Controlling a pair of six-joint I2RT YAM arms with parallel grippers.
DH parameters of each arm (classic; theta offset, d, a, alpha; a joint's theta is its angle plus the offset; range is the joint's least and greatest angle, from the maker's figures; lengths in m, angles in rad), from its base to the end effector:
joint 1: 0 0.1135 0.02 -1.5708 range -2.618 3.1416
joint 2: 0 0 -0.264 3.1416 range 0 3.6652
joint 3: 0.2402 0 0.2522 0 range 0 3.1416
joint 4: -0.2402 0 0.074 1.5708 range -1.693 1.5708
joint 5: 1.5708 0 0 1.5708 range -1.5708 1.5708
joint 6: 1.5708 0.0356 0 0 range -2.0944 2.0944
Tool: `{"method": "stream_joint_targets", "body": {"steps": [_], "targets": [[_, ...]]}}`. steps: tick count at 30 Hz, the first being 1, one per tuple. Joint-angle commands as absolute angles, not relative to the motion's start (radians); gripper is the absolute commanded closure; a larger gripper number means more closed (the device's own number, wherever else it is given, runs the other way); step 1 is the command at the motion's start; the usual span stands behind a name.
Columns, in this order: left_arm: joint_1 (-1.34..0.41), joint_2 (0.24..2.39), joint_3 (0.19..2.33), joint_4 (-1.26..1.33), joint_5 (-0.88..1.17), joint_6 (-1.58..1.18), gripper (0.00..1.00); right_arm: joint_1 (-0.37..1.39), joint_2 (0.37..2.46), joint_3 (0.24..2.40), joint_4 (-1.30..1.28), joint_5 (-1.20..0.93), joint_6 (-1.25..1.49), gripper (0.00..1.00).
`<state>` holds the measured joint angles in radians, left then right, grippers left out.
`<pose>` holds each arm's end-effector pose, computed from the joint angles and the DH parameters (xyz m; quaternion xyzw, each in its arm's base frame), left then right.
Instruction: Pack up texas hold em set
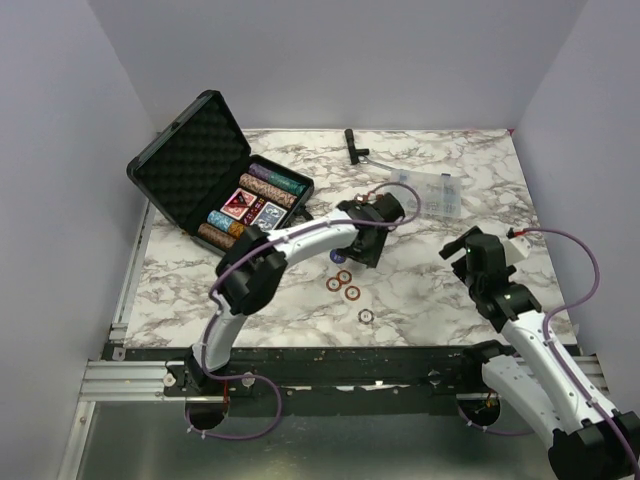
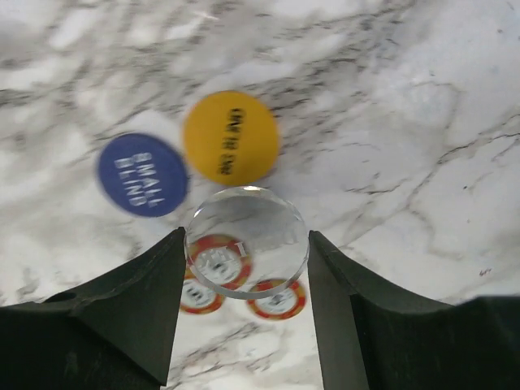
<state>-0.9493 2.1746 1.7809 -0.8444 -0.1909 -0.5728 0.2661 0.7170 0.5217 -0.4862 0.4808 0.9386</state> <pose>0.2702 -0.3658 0.1893 0.1682 0.9673 -0.0456 0.1842 0.1538 0.0249 0.2318 0.3860 0.7939 0.0596 0.4660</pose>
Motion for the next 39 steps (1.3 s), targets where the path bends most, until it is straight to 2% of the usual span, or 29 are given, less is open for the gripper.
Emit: {"method": "stream_joint_targets", "body": {"steps": [1, 9, 13, 18, 30, 39], "targets": [[-0.843, 1.933, 1.661, -0.801, -0.139, -0.538, 0.98, 0.26, 0.737, 0.509, -0.434, 0.472, 0.896, 0.06], [-0.58, 1.729, 1.494, -0.786, -0.174, -0.442, 1.0, 0.261, 0.843, 0.537, -0.352, 0.284, 0.75, 0.05], [-0.455, 1.752, 1.514, -0.793, -0.167, -0.413, 1.0, 0.261, 0.876, 0.541, -0.317, 0.211, 0.706, 0.05], [-0.332, 1.884, 1.598, -0.836, -0.097, -0.473, 1.0, 0.262, 0.896, 0.531, -0.286, 0.186, 0.7, 0.05], [-0.304, 2.068, 1.727, -0.865, -0.108, -0.484, 0.89, 0.261, 0.901, 0.528, -0.291, 0.169, 0.705, 0.05], [-0.304, 2.152, 1.845, -0.936, -0.135, -0.457, 0.73, 0.261, 0.901, 0.521, -0.289, 0.152, 0.711, 0.05]]}}
